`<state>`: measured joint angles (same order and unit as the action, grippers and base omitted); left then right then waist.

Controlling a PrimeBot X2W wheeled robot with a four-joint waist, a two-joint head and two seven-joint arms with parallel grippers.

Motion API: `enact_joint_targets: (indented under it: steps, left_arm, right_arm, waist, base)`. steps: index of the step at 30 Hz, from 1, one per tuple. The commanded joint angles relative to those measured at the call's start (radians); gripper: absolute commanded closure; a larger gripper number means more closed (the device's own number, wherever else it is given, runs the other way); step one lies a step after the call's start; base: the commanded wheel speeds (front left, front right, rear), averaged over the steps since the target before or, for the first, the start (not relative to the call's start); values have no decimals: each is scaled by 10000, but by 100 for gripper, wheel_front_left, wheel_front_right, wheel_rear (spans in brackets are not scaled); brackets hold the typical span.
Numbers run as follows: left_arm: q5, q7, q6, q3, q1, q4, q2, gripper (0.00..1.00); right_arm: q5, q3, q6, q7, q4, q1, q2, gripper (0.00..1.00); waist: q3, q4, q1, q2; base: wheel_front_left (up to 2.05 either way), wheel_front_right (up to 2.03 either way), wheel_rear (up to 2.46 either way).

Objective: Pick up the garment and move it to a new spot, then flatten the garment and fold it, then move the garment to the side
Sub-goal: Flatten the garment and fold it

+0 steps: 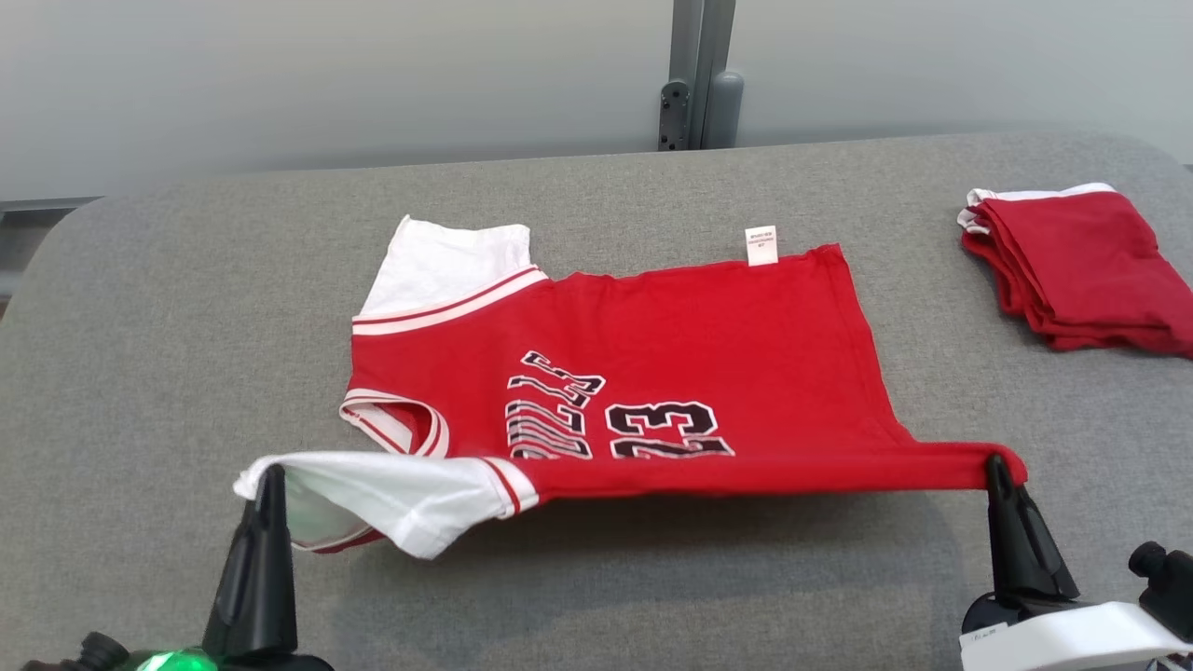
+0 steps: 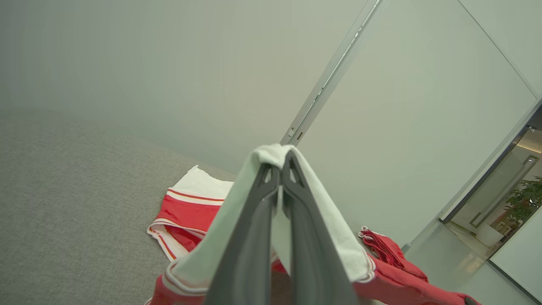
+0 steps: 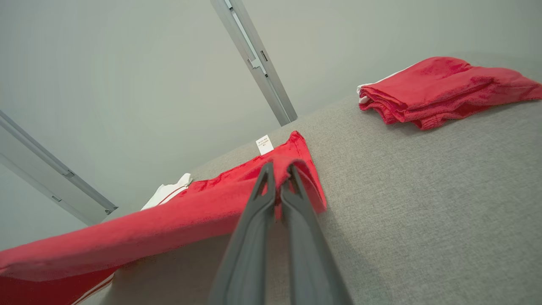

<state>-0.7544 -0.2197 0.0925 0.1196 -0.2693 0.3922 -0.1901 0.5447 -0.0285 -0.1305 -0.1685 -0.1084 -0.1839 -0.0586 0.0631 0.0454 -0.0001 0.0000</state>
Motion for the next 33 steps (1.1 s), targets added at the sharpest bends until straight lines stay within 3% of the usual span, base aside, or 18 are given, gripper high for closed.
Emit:
enact_joint_targets:
  steps: [1, 13, 33]
  left_arm:
    - [59, 50, 32, 126, -230, -138, -74, 100]
    - [-229, 224, 226, 720, -86, -1534, -191, 100]
    - [-325, -170, 383, 1674, 4392, -6557, -85, 100]
  right_arm:
    - [38, 44, 0, 60, 145, -197, -2, 100]
    - [-24, 265, -1, -62, 1454, 73, 25, 100]
    - [-674, 602, 0, -437, 5076, 3549, 72, 100]
  waist:
    - [48, -12, 1, 0]
    - [302, 72, 1, 0]
    - [1322, -152, 1, 0]
  base:
    - [0, 0, 0]
    - [0, 0, 0]
    - [0, 0, 0]
